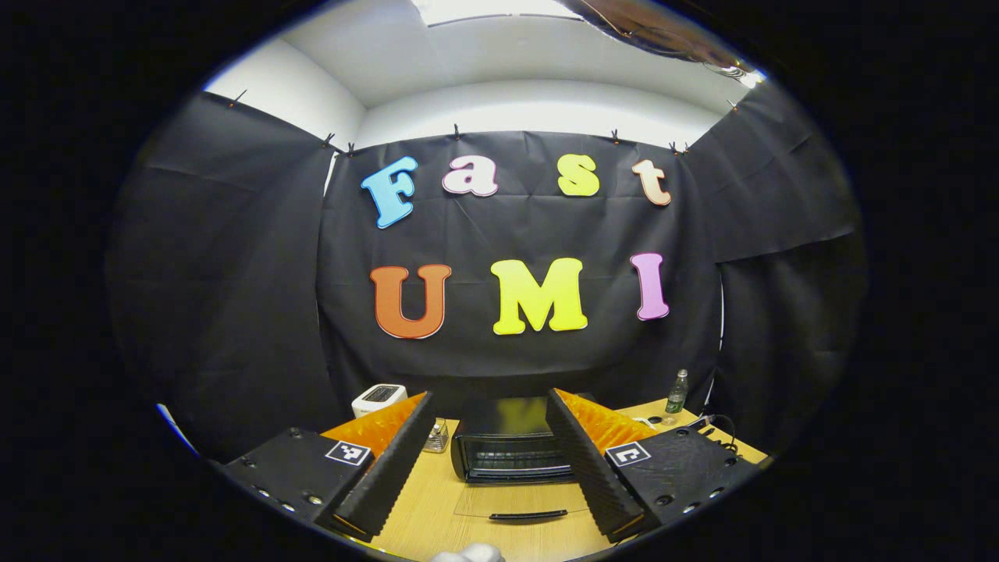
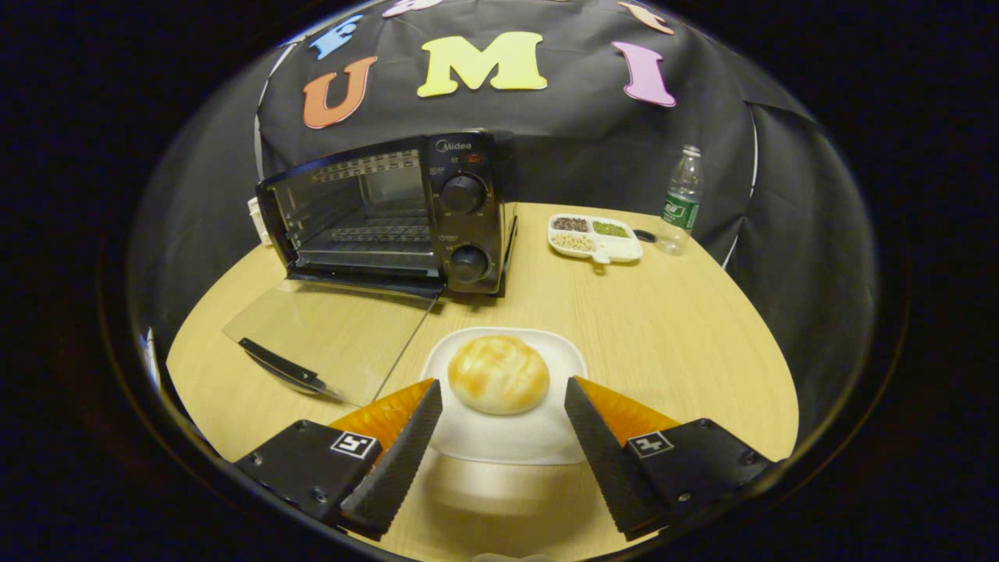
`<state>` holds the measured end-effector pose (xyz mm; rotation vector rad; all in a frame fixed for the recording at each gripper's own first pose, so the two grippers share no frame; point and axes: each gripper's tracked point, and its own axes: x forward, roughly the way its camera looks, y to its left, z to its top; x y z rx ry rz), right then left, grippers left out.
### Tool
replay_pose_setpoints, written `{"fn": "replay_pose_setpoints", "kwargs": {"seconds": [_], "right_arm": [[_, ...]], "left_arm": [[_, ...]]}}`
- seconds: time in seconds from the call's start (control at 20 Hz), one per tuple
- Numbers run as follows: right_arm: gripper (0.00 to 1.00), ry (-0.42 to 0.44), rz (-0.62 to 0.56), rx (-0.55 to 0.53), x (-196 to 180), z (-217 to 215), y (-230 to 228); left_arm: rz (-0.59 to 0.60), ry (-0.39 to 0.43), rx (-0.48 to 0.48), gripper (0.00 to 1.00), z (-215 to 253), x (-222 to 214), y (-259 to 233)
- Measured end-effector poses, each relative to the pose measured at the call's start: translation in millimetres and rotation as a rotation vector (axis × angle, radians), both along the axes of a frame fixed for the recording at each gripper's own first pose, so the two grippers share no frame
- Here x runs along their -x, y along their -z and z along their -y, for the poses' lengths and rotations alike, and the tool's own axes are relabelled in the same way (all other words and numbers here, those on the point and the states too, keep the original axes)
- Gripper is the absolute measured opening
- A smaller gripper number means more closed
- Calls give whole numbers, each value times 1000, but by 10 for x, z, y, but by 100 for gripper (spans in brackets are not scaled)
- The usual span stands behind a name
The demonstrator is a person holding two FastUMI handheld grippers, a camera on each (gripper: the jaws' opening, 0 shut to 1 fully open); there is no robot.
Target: Open the electric oven with the left hand, put the food in, and close the electric oven.
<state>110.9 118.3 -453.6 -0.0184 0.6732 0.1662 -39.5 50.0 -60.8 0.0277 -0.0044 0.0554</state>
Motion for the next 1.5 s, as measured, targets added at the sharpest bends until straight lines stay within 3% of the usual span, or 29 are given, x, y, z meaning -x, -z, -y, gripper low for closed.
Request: {"fn": "replay_pose_setpoints", "kwargs": {"seconds": [0.55,0.8,0.9,1.05,1.2,1.35,1.5], "right_arm": [[100,15,-54,-6,-214,-73,309],[80,19,-64,-39,-192,-79,208],[80,12,-52,-75,-181,-137,32],[79,-1,-35,-196,-180,-393,-270],[80,13,-64,-412,-178,-798,-486],[79,38,-112,-618,-236,-1197,-573],[78,56,-158,-757,-284,-1492,-560]], "left_arm": [[-40,7,6,94,-85,-102,108],[-57,18,13,93,-97,-133,166],[-58,22,18,94,-117,-141,174],[-62,22,21,93,-171,-142,176],[-69,22,22,93,-227,-139,187],[-80,32,11,93,-249,-135,221],[-94,39,-4,93,-294,-120,251]]}}
